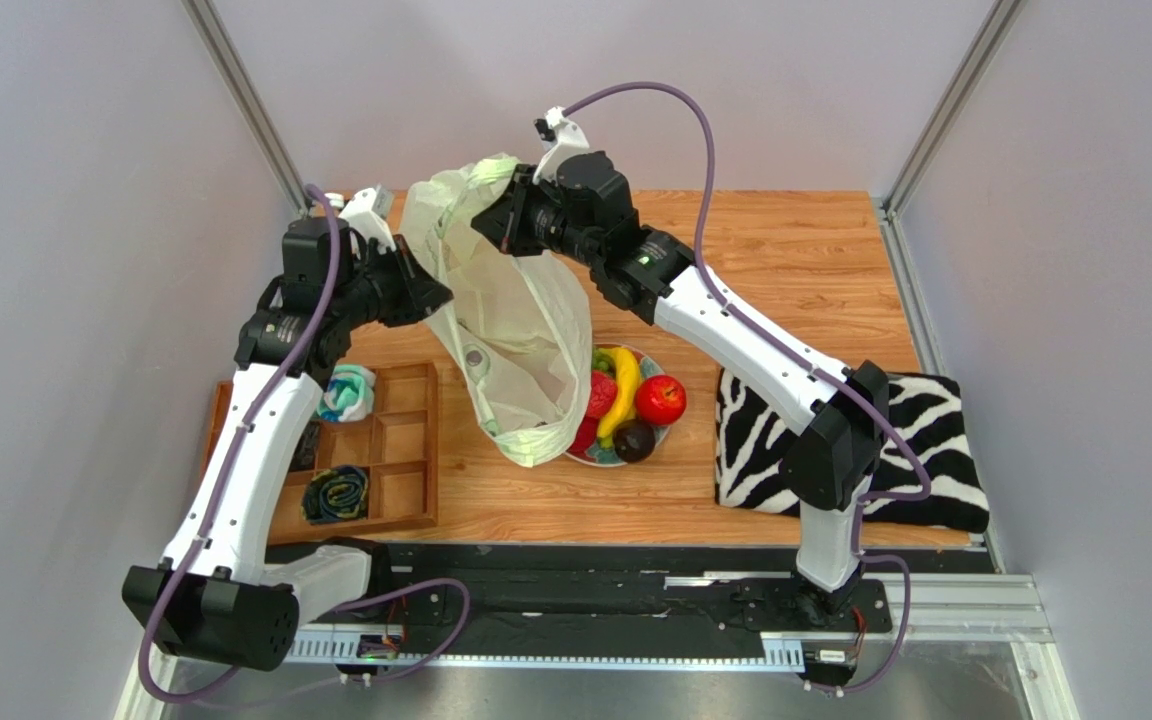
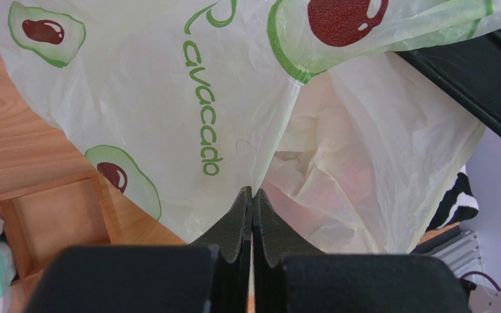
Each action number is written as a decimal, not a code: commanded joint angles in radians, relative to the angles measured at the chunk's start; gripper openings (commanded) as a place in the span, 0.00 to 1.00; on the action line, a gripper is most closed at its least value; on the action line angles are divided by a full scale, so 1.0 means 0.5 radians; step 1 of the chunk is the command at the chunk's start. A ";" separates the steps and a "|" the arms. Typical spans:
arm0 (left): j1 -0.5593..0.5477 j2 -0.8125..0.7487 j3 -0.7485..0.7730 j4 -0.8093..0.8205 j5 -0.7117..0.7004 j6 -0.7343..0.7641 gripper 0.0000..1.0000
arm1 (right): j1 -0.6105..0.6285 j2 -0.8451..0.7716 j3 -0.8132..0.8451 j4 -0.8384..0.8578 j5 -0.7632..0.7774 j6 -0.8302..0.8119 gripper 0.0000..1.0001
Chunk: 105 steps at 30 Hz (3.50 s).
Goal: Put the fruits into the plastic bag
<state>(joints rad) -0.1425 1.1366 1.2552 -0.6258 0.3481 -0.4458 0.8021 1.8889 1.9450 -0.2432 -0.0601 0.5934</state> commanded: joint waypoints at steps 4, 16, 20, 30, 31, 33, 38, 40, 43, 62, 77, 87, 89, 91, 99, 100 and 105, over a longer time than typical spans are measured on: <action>0.079 -0.168 0.112 -0.181 -0.230 0.106 0.00 | -0.061 -0.059 0.006 0.005 0.111 -0.055 0.00; 0.374 -0.049 0.288 -0.292 0.414 0.014 0.00 | -0.315 0.192 0.092 -0.253 0.059 -0.094 0.00; 0.374 0.064 0.254 -0.148 0.503 -0.020 0.00 | -0.337 0.318 0.181 -0.320 0.031 -0.119 0.00; 0.484 0.258 0.330 -0.058 0.513 -0.029 0.00 | -0.337 0.269 0.154 -0.348 0.031 -0.168 0.26; 0.493 0.258 0.330 -0.055 0.513 -0.032 0.00 | -0.337 0.257 0.148 -0.342 0.028 -0.180 0.31; 0.500 0.258 0.318 -0.046 0.531 -0.035 0.00 | -0.337 0.214 0.120 -0.318 0.013 -0.202 0.48; 0.512 0.252 0.269 -0.003 0.552 -0.056 0.00 | -0.337 0.110 0.053 -0.305 -0.027 -0.275 0.76; 0.515 0.249 0.260 0.006 0.549 -0.066 0.00 | -0.337 0.061 -0.021 -0.265 -0.036 -0.306 0.78; 0.524 0.255 0.257 0.009 0.552 -0.057 0.00 | -0.346 -0.090 -0.150 -0.167 -0.055 -0.343 0.80; 0.561 0.114 0.150 0.040 0.562 -0.017 0.00 | -0.782 -1.096 -1.373 -0.624 0.170 -0.211 0.81; 0.567 0.031 0.094 0.110 0.598 -0.060 0.00 | -0.779 -1.020 -1.761 -0.710 -0.297 -0.190 0.87; 0.564 -0.009 0.024 0.135 0.623 -0.090 0.00 | -0.754 -0.897 -1.862 -0.624 -0.352 -0.181 0.89; 0.561 -0.006 0.018 0.138 0.623 -0.090 0.00 | -0.742 -0.870 -1.871 -0.581 -0.368 -0.174 0.89; 0.564 -0.006 0.014 0.141 0.623 -0.090 0.00 | -0.730 -0.851 -1.865 -0.560 -0.365 -0.159 0.89; 0.564 -0.015 0.018 0.138 0.626 -0.087 0.00 | -0.708 -0.762 -1.841 -0.572 -0.300 -0.122 0.89; 0.564 -0.018 0.018 0.138 0.626 -0.087 0.00 | -0.708 -0.759 -1.841 -0.572 -0.291 -0.119 0.89; 0.564 -0.015 0.024 0.144 0.623 -0.090 0.00 | -0.705 -0.750 -1.841 -0.581 -0.269 -0.128 0.83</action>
<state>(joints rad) 0.1318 1.1557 1.2629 -0.5892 0.6468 -0.4862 0.4442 1.5124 1.0115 -0.5606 -0.2150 0.5209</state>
